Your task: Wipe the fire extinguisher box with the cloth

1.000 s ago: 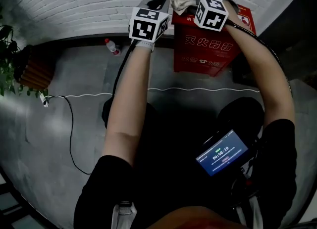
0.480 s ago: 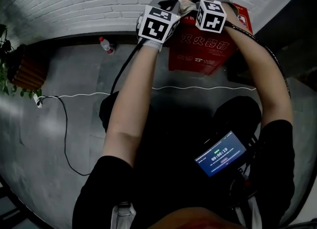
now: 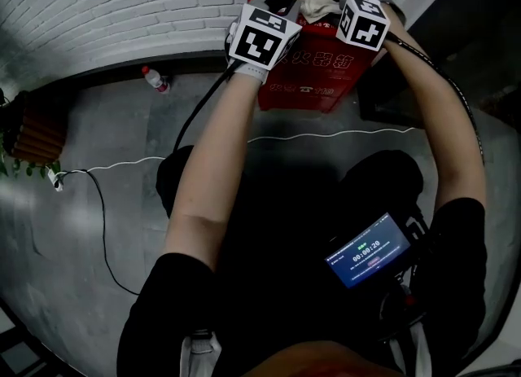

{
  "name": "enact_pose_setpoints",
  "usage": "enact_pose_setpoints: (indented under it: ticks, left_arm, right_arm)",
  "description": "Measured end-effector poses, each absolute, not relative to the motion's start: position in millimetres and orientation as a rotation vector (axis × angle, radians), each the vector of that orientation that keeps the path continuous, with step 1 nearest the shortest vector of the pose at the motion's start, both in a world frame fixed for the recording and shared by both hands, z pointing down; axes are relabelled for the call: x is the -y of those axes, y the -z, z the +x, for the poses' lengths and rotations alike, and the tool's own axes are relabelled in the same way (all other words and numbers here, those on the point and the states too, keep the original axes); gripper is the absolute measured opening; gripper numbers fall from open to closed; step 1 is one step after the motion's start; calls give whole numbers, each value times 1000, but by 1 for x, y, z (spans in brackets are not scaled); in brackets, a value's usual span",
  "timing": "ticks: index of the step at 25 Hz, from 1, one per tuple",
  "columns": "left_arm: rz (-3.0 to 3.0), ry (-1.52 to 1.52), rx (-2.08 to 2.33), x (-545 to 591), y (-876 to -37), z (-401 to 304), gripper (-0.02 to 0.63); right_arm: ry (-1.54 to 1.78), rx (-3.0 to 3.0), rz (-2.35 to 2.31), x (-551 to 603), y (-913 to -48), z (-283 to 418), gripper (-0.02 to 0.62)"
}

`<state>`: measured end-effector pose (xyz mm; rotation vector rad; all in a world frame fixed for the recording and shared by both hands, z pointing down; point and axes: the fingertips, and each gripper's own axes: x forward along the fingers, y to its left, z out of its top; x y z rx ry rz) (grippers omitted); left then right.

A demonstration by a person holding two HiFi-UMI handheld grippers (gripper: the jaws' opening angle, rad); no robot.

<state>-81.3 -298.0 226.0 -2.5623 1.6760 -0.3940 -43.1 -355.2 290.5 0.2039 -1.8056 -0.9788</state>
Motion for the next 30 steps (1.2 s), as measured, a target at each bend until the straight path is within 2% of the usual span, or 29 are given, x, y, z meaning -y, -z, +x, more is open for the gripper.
enact_pose_setpoints:
  ticks: [14, 25, 30]
  left_arm:
    - [-2653, 404, -1547, 314, -237, -10, 3]
    - [-2608, 397, -1530, 303, -246, -20, 3]
    - [-2602, 255, -1545, 289, -230, -29, 3]
  right_arm:
    - [866, 1802, 317, 379, -289, 74, 118]
    - [736, 1773, 441, 412, -297, 160, 120]
    - [763, 1961, 576, 411, -266, 146, 121]
